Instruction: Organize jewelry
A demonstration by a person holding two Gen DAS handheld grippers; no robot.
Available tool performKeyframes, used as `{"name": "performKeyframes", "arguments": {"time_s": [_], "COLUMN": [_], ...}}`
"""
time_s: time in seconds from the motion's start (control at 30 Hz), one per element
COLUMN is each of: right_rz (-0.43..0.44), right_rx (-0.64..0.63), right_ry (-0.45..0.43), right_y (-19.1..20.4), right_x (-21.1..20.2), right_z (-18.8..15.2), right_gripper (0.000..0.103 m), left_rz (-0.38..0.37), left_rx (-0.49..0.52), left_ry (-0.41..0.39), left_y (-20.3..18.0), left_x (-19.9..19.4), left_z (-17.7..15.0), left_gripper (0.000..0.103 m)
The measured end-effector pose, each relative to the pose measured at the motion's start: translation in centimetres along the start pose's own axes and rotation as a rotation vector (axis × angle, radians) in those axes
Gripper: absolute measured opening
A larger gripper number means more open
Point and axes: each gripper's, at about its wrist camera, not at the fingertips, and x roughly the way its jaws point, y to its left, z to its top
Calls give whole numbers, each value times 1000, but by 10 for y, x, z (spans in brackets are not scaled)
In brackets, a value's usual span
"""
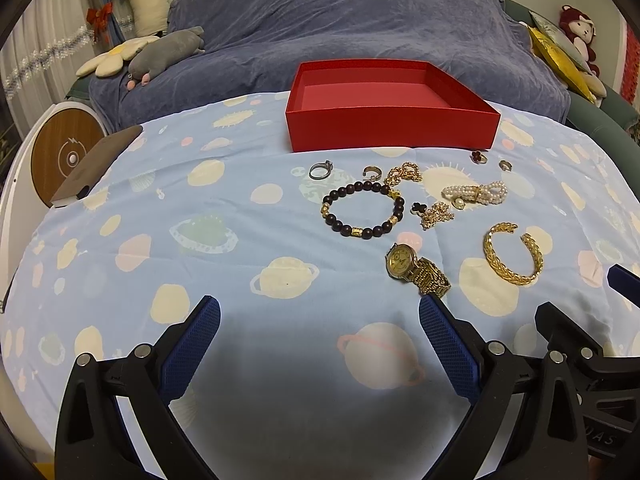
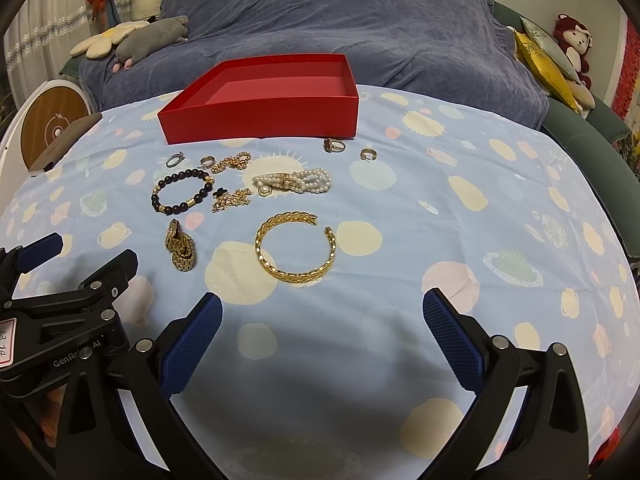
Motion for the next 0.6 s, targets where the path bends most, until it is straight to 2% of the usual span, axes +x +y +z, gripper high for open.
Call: {"name": "performKeyframes", "arguments": {"time_s": [0.27, 0.33, 0.6], "right_rz": [3, -2, -1], "right_rx": [-1, -1, -2], "right_ry": [-2, 0, 1], "right_y": [-3, 11, 0], "right_x": [0, 0, -1], "right_z": [0, 1, 0], "right_gripper": [98, 98, 98], "left_rz": [2, 4, 1], "left_rx": [2, 4, 1], "left_ry": [-1, -2, -1], "left_y": [0, 0, 0], "left_x": [0, 1, 0], "left_z": [0, 0, 0], "left_gripper": [97, 97, 97]}}
